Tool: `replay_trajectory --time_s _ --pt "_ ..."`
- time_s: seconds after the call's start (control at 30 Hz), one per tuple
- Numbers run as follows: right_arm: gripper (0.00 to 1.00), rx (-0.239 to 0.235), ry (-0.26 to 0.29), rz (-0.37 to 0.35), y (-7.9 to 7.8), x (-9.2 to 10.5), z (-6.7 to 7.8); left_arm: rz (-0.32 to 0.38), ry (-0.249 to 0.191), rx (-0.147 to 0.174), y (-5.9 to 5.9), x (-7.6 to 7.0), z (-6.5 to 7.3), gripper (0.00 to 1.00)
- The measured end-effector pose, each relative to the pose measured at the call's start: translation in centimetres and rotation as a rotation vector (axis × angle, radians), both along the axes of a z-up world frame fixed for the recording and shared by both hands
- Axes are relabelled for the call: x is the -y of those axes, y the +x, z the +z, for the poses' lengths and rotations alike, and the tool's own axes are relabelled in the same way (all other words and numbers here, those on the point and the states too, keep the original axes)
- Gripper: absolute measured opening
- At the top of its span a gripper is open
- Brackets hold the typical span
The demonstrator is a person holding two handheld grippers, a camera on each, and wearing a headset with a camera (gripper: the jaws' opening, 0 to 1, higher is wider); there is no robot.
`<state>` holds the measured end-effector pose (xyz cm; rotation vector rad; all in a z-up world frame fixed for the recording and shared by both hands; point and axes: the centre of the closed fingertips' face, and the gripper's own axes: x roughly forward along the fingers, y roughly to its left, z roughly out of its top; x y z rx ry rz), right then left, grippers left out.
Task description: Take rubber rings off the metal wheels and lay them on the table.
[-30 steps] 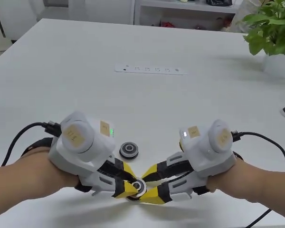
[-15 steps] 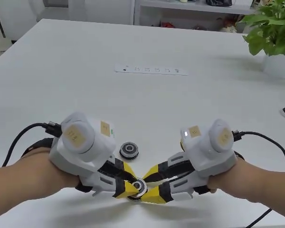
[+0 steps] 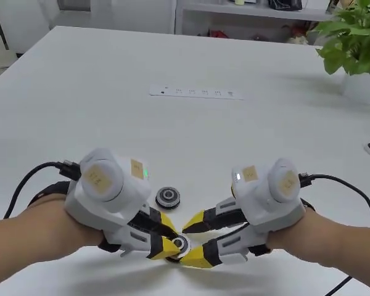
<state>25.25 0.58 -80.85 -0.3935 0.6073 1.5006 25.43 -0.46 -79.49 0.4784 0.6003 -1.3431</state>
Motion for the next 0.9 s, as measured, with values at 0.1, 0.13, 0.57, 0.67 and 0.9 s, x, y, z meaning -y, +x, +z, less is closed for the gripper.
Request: replay_trajectory --time_s 0.1,0.13,0.57,0.67,0.9 --pt "0.23 0.000 -0.001 -0.003 -0.1 0.0 0.0 0.001 -0.002 0.000 0.0 0.0 0.0 0.13" --pt "0.23 -0.007 0.000 -0.006 0.0 0.1 0.0 0.001 -0.003 0.000 0.0 0.0 0.0 0.13" --pt "0.18 -0.051 -0.015 -0.028 0.1 0.7 -0.2 0.004 -0.007 -0.002 0.0 0.0 0.1 0.13" --pt "0.17 -0.057 -0.018 -0.030 0.1 0.8 -0.3 0.005 -0.008 -0.002 0.1 0.0 0.1 0.13" --pt "0.14 -0.030 -0.026 -0.010 0.0 1.0 -0.2 0.006 -0.008 -0.001 0.1 0.0 0.1 0.13"
